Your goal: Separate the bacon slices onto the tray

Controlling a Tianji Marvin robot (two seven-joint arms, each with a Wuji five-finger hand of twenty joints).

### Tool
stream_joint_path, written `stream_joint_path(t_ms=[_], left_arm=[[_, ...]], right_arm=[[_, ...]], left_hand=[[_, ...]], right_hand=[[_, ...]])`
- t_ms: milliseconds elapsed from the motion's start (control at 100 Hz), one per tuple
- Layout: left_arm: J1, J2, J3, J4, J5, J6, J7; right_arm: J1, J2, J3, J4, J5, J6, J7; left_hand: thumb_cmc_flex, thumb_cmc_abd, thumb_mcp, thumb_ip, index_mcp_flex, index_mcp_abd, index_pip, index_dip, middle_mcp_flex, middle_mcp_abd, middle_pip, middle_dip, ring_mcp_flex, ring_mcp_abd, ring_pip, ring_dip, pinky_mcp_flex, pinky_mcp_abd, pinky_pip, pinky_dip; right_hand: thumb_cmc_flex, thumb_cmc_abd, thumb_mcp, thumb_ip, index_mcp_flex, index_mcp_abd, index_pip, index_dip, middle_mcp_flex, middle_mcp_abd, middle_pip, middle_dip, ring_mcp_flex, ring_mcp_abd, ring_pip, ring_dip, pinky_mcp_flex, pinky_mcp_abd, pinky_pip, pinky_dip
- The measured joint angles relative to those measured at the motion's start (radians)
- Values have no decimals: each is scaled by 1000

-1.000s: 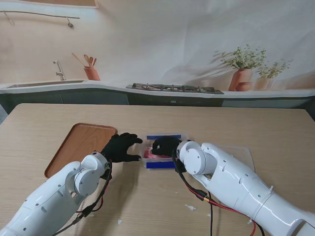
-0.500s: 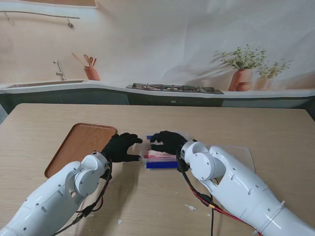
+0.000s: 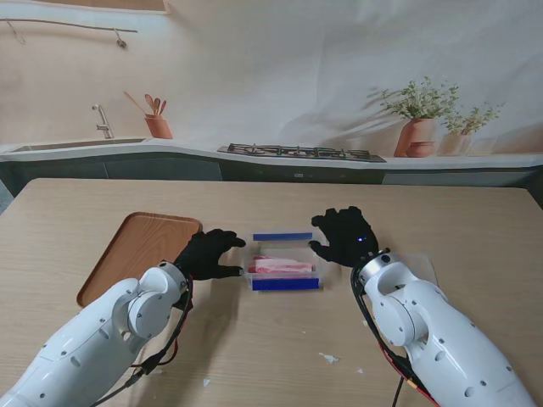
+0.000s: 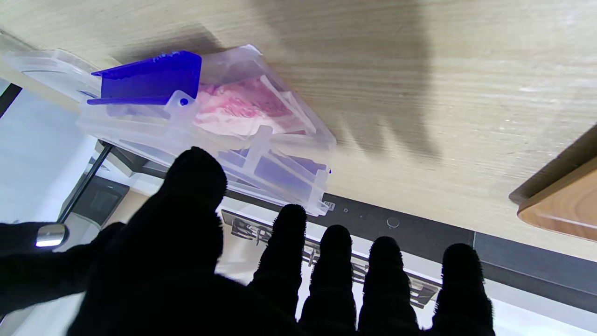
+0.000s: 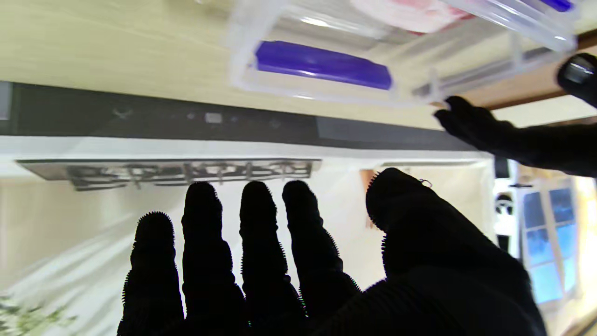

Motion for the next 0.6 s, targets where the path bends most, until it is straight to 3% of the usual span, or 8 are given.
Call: stream_joint_path(t_ms=[140,250,370,460,530,600], left_arm=[[12,1,-11,-21,14,-1,1],[14,3,-14,-36,26,-5,-12],[16,6,-26,-56,35,-14,-26],[17,8,-34,-70,43,-27,-29],[15,10,-36,-81,47,-34,-31],[10,9,-34,-87,46,-37,-15]], right_arm=[[-14,5,0,17,13,89,40],[-16,11,-10,27,13,118,87],[-10,13,-41,55,16,161,57],[-4,7,-47,90,45,154,21],[1,4,-47,116,71,124,6],[1,4,-45,121,66,109,13]], left_hand=[[0,2,-10,0,13,7,14,0,0,0,0,0,0,0,0,0,0,0,0,1],[0,2,-13,0,13,7,14,0,0,0,0,0,0,0,0,0,0,0,-1,11],[0,2,-18,0,13,7,14,0,0,0,0,0,0,2,0,0,0,0,-1,12],[0,2,-18,0,13,7,25,8,0,0,2,0,0,11,0,0,0,0,-1,12],[0,2,-18,0,39,7,44,14,0,0,61,19,0,14,32,15,0,0,-1,22],[0,-2,13,0,80,11,110,67,42,0,262,211,26,43,211,133,0,0,31,24]], right_hand=[[-22,0,4,0,47,0,26,22,31,0,18,21,12,2,13,10,0,0,0,3],[-22,0,4,0,62,0,29,23,42,0,22,27,23,3,23,10,0,0,0,3],[-23,0,4,0,74,0,29,23,73,0,23,30,34,3,24,10,0,0,0,3],[-23,-7,15,0,74,-11,16,23,73,0,11,31,40,3,24,11,1,0,0,3],[-22,-13,25,0,71,-25,-1,23,73,-2,-8,21,51,3,24,11,1,1,0,3],[-25,-19,37,0,55,-44,-12,23,73,-12,-17,14,51,3,24,11,1,1,0,3]])
